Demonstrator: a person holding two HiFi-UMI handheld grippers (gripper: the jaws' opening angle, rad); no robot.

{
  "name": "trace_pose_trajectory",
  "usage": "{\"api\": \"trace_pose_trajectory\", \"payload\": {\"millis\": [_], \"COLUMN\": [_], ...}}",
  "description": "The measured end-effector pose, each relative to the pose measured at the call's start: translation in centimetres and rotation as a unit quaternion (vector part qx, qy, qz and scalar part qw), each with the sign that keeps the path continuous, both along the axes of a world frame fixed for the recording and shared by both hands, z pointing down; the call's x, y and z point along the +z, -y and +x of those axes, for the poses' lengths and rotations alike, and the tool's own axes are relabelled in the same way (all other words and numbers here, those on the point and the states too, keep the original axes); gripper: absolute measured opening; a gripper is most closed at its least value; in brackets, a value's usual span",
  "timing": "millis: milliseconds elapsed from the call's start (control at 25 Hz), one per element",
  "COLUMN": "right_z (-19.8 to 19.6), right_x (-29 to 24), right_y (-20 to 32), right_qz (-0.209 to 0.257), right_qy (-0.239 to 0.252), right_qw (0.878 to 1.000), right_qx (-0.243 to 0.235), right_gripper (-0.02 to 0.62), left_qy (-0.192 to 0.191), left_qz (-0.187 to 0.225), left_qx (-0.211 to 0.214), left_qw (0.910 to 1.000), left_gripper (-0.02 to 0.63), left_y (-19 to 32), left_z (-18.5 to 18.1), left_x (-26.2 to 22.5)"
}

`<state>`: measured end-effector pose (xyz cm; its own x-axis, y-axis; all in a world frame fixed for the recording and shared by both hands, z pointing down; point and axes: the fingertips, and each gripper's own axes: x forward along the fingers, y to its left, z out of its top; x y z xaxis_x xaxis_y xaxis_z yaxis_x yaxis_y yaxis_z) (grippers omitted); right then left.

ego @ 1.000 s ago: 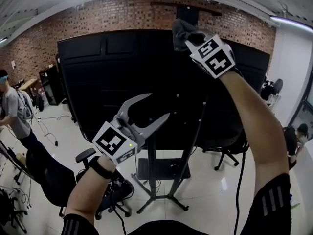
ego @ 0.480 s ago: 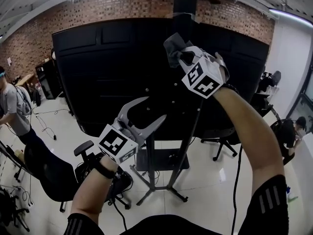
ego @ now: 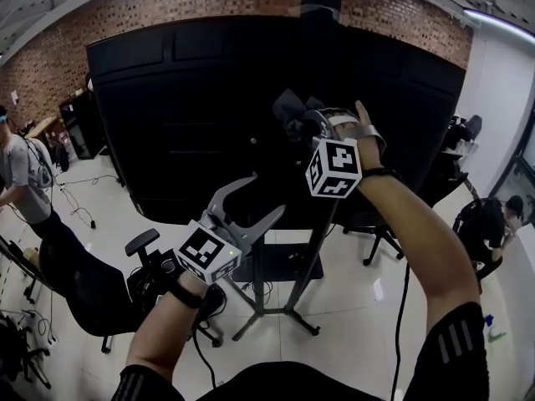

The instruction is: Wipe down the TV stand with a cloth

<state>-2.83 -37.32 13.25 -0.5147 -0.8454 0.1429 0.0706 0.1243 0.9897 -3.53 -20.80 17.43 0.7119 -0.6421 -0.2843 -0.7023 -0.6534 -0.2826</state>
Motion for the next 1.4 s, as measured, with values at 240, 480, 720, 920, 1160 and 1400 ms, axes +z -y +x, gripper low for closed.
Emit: {"api": "trace_pose_trajectory", "payload": {"millis": [240, 480, 720, 920, 1160, 1400], "right_z": [-0.2, -0.1, 0.0, 0.0, 0.1, 0.0], "right_x": [5.8, 11.7, 17.4, 20.7, 24.3, 25.3], "right_y": [-0.3, 0.0, 0.2, 0.3, 0.4, 0.3], "right_qz": [0.008, 0.014, 0.030, 0.002, -0.017, -0.054], "right_qy": [-0.065, -0.135, -0.194, -0.184, -0.181, -0.140], "right_qw": [0.998, 0.991, 0.981, 0.983, 0.983, 0.988], "right_qx": [0.000, 0.010, 0.012, 0.018, 0.022, 0.024], "right_gripper": [0.020, 0.020, 0.020, 0.020, 0.020, 0.020], "left_qy": [-0.010, -0.015, -0.008, -0.023, -0.033, -0.030], "left_qz": [-0.022, -0.039, -0.060, -0.081, -0.102, -0.122], "left_qx": [0.003, 0.003, -0.001, -0.005, -0.007, -0.016], "left_qw": [0.9997, 0.9991, 0.9981, 0.9964, 0.9942, 0.9920], "left_gripper": [0.264, 0.265, 0.264, 0.264, 0.265, 0.265], "left_y": [0.4, 0.5, 0.6, 0.5, 0.3, 0.7], "left_z": [-0.2, -0.3, 0.2, -0.2, 0.0, -0.1], "left_x": [2.3, 4.7, 7.4, 9.3, 11.2, 13.3]}}
